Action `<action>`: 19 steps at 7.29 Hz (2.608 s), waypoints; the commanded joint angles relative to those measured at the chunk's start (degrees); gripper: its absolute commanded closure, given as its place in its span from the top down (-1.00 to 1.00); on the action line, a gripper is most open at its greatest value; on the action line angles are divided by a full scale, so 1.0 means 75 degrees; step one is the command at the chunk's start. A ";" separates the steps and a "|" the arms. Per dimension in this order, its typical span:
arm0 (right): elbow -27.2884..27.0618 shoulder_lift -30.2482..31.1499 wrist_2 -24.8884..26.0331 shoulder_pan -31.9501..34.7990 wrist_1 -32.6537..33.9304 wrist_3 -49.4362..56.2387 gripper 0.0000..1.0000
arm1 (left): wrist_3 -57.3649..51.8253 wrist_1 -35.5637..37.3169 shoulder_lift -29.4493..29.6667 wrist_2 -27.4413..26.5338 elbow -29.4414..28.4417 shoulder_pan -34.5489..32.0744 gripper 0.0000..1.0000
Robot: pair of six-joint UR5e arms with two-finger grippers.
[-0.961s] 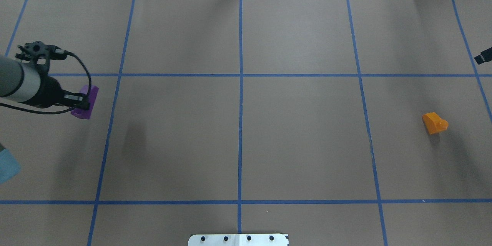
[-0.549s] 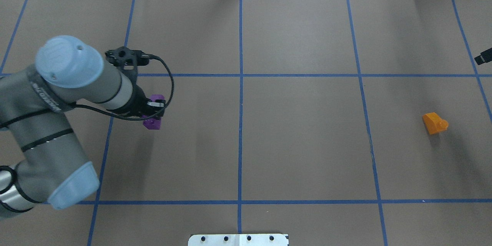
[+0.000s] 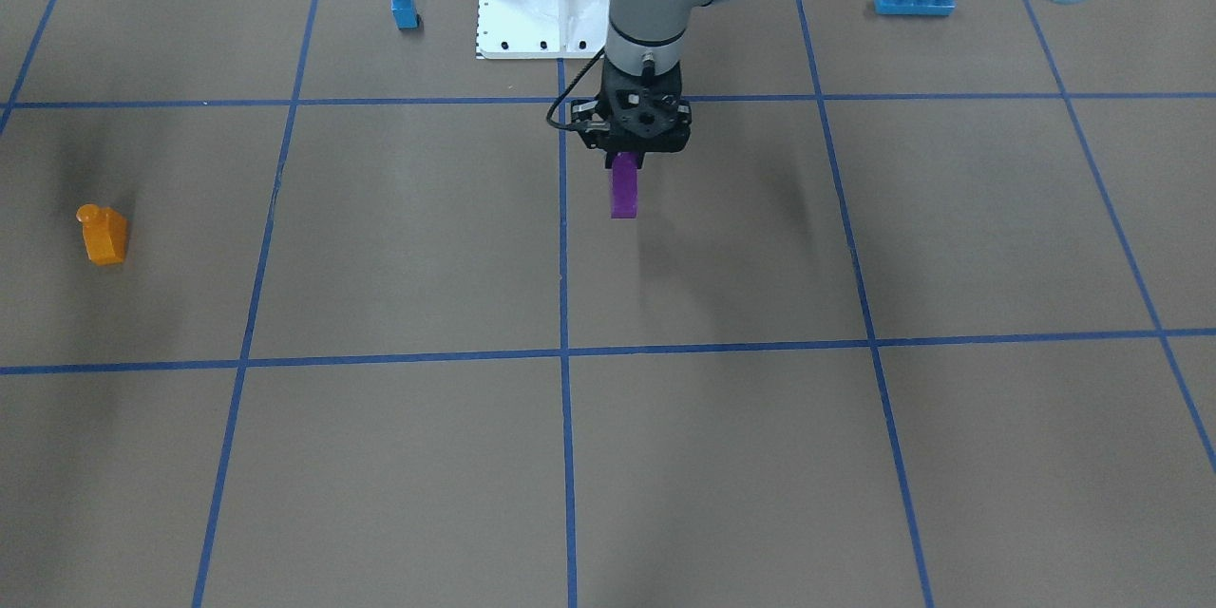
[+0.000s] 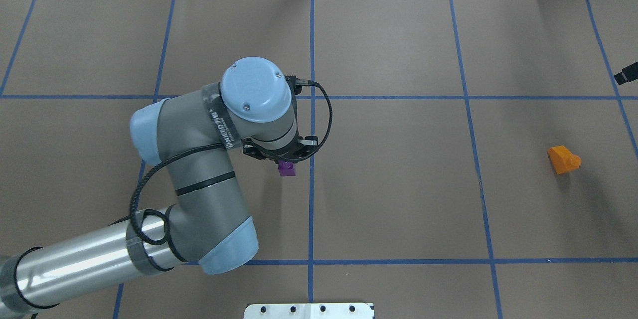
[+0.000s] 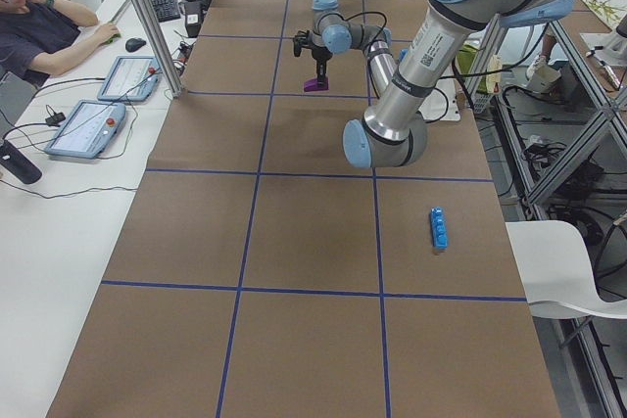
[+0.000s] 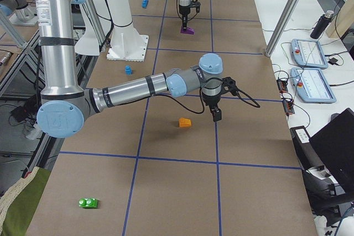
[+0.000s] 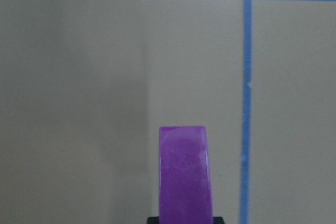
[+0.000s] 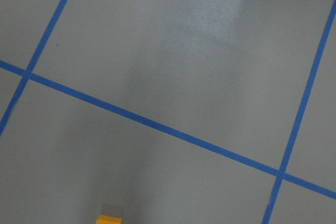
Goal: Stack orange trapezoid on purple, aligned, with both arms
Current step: 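Carry the purple block to the table center and set it down, then open the left gripper and withdraw it while the right gripper reaches the orange block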
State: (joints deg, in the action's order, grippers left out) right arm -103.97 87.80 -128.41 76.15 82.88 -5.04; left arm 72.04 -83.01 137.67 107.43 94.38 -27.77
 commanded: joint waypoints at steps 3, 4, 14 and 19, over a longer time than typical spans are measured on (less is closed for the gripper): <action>0.0000 0.0000 0.0000 -0.0017 0.0000 -0.0008 1.00 | 0.0075 -0.1213 0.0488 -0.0227 -0.1662 0.0339 -1.00; 0.0000 0.0000 0.0000 -0.0017 0.0000 -0.0008 1.00 | 0.0051 -0.1213 0.0476 -0.0238 -0.1674 0.0328 -1.00; 0.0000 0.0000 0.0000 -0.0029 0.0012 -0.0008 1.00 | 0.0004 -0.1225 0.0453 -0.0250 -0.1721 0.0340 -0.02; 0.0000 0.0000 -0.0023 -0.0087 0.0012 -0.0182 1.00 | -0.0507 -0.0759 0.0116 -0.0076 -0.0533 -0.0161 1.00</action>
State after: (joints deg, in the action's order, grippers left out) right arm -103.91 87.80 -128.49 75.76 82.96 -5.44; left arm 71.04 -90.87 140.41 105.68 85.35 -26.84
